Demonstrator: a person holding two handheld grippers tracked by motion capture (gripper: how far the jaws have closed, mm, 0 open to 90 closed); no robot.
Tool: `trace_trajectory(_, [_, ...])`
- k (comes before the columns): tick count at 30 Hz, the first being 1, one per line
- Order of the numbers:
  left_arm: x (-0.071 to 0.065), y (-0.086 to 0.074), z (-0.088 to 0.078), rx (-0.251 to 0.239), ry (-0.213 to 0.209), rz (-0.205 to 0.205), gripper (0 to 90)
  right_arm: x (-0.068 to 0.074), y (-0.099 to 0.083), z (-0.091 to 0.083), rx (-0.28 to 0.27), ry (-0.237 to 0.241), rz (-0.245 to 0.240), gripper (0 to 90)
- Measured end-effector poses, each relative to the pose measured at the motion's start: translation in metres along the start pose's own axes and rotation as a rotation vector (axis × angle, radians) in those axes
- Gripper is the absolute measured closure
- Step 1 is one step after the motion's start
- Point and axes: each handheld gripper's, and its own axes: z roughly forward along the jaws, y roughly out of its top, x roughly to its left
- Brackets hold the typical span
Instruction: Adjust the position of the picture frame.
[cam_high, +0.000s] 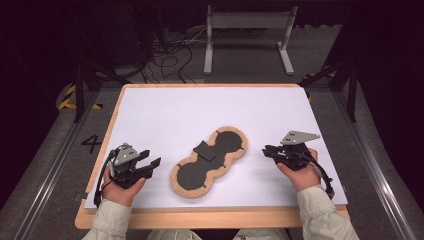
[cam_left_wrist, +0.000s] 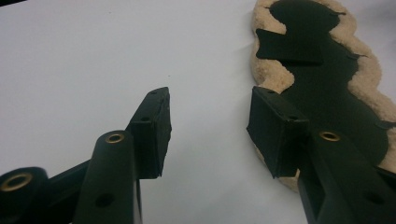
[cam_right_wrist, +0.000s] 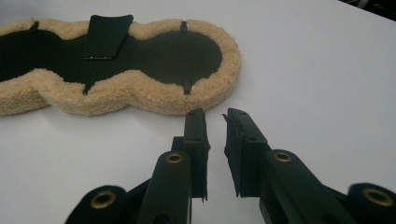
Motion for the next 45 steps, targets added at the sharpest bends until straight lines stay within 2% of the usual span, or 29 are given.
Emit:
trace_trajectory(2, [0.0, 0.001, -0.001, -0.014, -0.02, -0.004, 49.3, 0.003, 0.002, -0.001, -0.001, 0.019, -0.007, 80.1])
trace_trajectory(6, [-0.004, 0.006, 0.0, -0.014, -0.034, 0.011, 49.9, 0.007, 0.003, -0.002, 0.005, 0.028, -0.019, 81.0])
trace_trajectory(10, [-0.01, 0.009, 0.003, 0.005, -0.057, 0.027, 53.6, 0.008, 0.003, -0.005, -0.004, 0.034, -0.017, 81.0])
trace_trajectory(12, [-0.011, 0.011, 0.004, 0.034, -0.103, 0.029, 61.8, 0.01, 0.004, -0.006, 0.002, 0.04, -0.022, 81.2])
trace_trajectory(15, [-0.014, 0.013, 0.004, 0.059, -0.128, 0.044, 75.6, 0.012, 0.004, -0.008, 0.003, 0.038, -0.027, 80.5])
trace_trajectory(16, [-0.016, 0.014, 0.005, 0.068, -0.133, 0.049, 75.6, 0.012, 0.004, -0.008, 0.003, 0.038, -0.027, 80.5])
trace_trajectory(19, [-0.017, 0.017, 0.008, 0.093, -0.166, 0.061, 89.8, 0.016, 0.004, -0.009, 0.012, 0.032, -0.039, 80.3])
trace_trajectory(22, [-0.017, 0.018, 0.012, 0.115, -0.245, 0.035, 89.9, 0.017, 0.003, -0.01, 0.02, 0.033, -0.046, 80.2])
trace_trajectory(23, [-0.02, 0.019, 0.014, 0.128, -0.264, 0.037, 89.9, 0.018, 0.003, -0.011, 0.024, 0.03, -0.05, 80.0])
trace_trajectory(27, [-0.025, 0.021, 0.02, 0.181, -0.257, 0.066, 90.0, 0.022, 0.003, -0.012, 0.037, 0.029, -0.061, 79.5])
trace_trajectory(29, [-0.024, 0.021, 0.025, 0.224, -0.226, 0.075, 90.0, 0.024, 0.003, -0.013, 0.043, 0.033, -0.067, 79.3])
trace_trajectory(32, [-0.023, 0.019, 0.033, 0.297, -0.222, 0.056, 90.0, 0.028, 0.004, -0.014, 0.052, 0.042, -0.08, 79.2])
trace_trajectory(35, [-0.022, 0.018, 0.04, 0.346, -0.229, 0.045, 90.0, 0.034, 0.004, -0.013, 0.075, 0.031, -0.11, 79.0])
trace_trajectory(38, [-0.021, 0.017, 0.044, 0.379, -0.219, 0.036, 90.0, 0.037, 0.004, -0.012, 0.088, 0.032, -0.126, 78.7])
trace_trajectory(41, [-0.019, 0.016, 0.046, 0.394, -0.178, 0.038, 90.0, 0.038, 0.003, -0.012, 0.095, 0.032, -0.128, 78.7])
trace_trajectory(45, [-0.016, 0.014, 0.048, 0.421, -0.174, 0.032, 90.0, 0.039, 0.003, -0.012, 0.098, 0.035, -0.125, 78.7])
